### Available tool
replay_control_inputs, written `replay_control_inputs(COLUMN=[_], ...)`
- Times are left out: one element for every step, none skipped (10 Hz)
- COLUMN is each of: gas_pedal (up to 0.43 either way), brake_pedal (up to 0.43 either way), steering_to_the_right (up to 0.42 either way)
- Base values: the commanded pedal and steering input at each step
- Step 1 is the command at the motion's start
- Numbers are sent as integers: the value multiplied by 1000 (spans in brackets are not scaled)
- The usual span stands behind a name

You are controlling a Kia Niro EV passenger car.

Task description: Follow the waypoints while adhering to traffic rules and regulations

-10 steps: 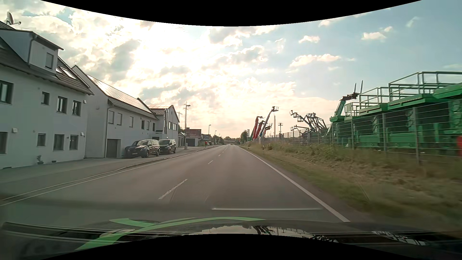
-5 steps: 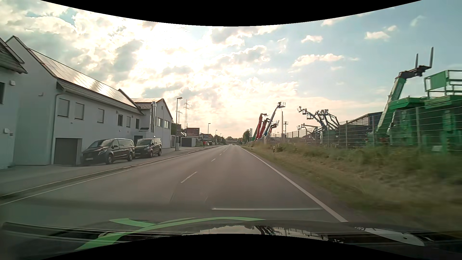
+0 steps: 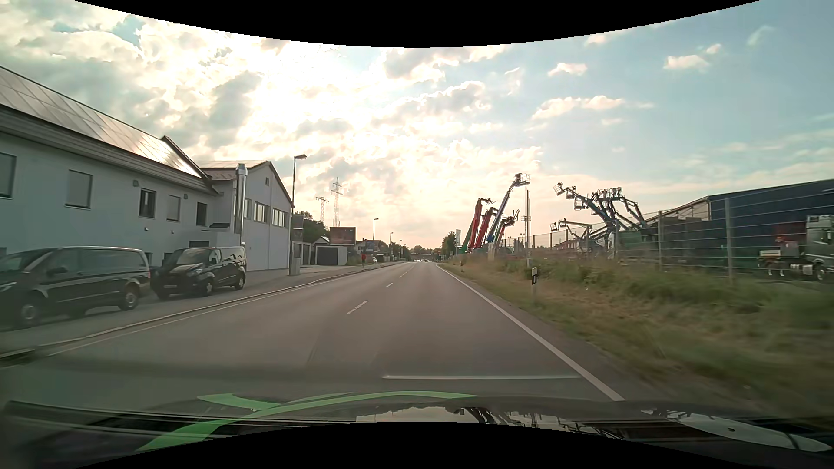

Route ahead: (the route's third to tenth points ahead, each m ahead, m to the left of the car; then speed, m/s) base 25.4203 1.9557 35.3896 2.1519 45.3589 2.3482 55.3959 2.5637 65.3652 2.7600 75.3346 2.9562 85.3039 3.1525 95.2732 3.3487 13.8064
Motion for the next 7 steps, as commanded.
replay_control_inputs(gas_pedal=[157,157,157,157,157,157,157], brake_pedal=[0,0,0,0,0,0,0], steering_to_the_right=[-8,-8,-8,-8,-8,-8,-8])
